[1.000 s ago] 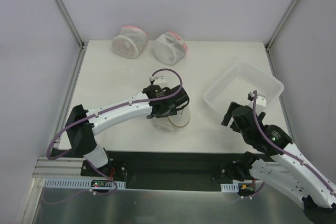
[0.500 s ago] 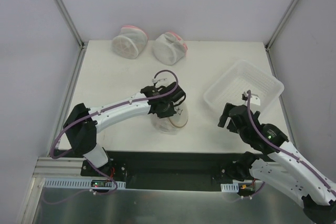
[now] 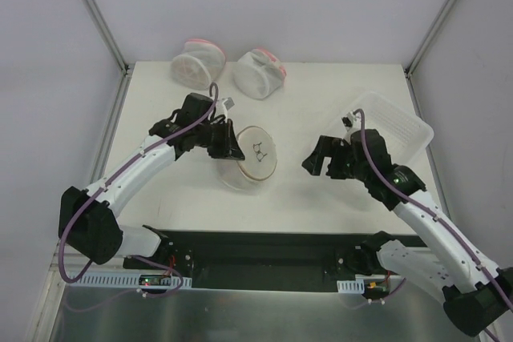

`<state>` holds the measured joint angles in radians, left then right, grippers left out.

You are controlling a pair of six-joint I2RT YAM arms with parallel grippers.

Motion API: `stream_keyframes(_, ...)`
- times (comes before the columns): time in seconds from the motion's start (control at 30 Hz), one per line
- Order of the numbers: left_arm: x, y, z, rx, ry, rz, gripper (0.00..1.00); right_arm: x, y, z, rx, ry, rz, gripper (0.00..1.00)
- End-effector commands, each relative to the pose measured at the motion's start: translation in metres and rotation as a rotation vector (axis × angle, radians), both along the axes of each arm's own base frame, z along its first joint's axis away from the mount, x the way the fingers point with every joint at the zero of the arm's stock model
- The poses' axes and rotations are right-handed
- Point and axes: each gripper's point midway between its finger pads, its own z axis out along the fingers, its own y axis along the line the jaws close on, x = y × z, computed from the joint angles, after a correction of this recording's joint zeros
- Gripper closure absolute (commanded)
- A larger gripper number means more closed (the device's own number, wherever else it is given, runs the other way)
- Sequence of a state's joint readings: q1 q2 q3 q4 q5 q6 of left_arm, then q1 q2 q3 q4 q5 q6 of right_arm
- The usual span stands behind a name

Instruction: Unzip the laundry bag and remove the bra

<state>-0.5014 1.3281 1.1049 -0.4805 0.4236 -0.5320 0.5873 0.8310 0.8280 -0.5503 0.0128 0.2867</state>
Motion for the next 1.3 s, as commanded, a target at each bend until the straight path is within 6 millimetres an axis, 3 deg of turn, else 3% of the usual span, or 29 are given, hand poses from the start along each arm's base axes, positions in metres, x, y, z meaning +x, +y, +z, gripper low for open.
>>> stream_keyframes(0.0,-0.030,-0.034,0.056,-0.308,-0.063,-0.302,1.00,0.014,0.055,0.047,0.254,-0.049,0.202,0.04)
stream_keyframes(0.17,-0.030,-0.037,0.073,-0.370,-0.097,-0.354,1.00,0.029,0.079,0.030,0.300,0.036,0.240,0.04)
stream_keyframes(0.37,-0.027,-0.033,0.083,-0.400,-0.127,-0.367,1.00,0.043,0.080,0.015,0.388,0.082,0.175,0.05)
stream_keyframes(0.47,-0.023,-0.031,0.083,-0.407,-0.124,-0.356,1.00,0.044,0.082,0.009,0.423,0.107,0.152,0.12)
stream_keyframes(0.63,-0.017,-0.028,0.080,-0.419,-0.116,-0.329,1.00,0.041,0.086,0.004,0.501,0.121,0.132,0.32)
stream_keyframes(0.87,-0.011,-0.025,0.085,-0.451,-0.124,-0.318,1.00,0.041,0.100,0.002,0.551,0.128,0.153,0.36)
stream_keyframes(0.9,-0.010,-0.024,0.084,-0.452,-0.121,-0.316,1.00,0.039,0.104,0.006,0.554,0.121,0.170,0.41)
stream_keyframes(0.97,-0.008,-0.024,0.084,-0.455,-0.121,-0.315,1.00,0.040,0.108,0.010,0.556,0.114,0.178,0.61)
stream_keyframes(1.0,-0.007,-0.024,0.080,-0.451,-0.116,-0.312,1.00,0.041,0.109,0.013,0.557,0.107,0.178,0.72)
stream_keyframes(1.03,-0.005,-0.022,0.078,-0.446,-0.119,-0.306,1.00,0.040,0.109,0.012,0.551,0.113,0.172,0.89)
stream_keyframes(1.07,-0.003,-0.021,0.076,-0.443,-0.112,-0.298,1.00,0.040,0.108,0.012,0.546,0.112,0.167,0.98)
stream_keyframes(1.13,0.004,-0.018,0.063,-0.426,-0.085,-0.265,1.00,0.042,0.104,0.011,0.523,0.103,0.144,0.99)
stream_keyframes(1.23,0.013,-0.013,0.041,-0.391,-0.041,-0.213,0.46,0.045,0.093,0.009,0.464,0.115,0.067,0.99)
stream_keyframes(1.27,0.020,-0.009,0.034,-0.361,-0.043,-0.173,0.01,0.045,0.088,0.006,0.435,0.130,0.030,0.99)
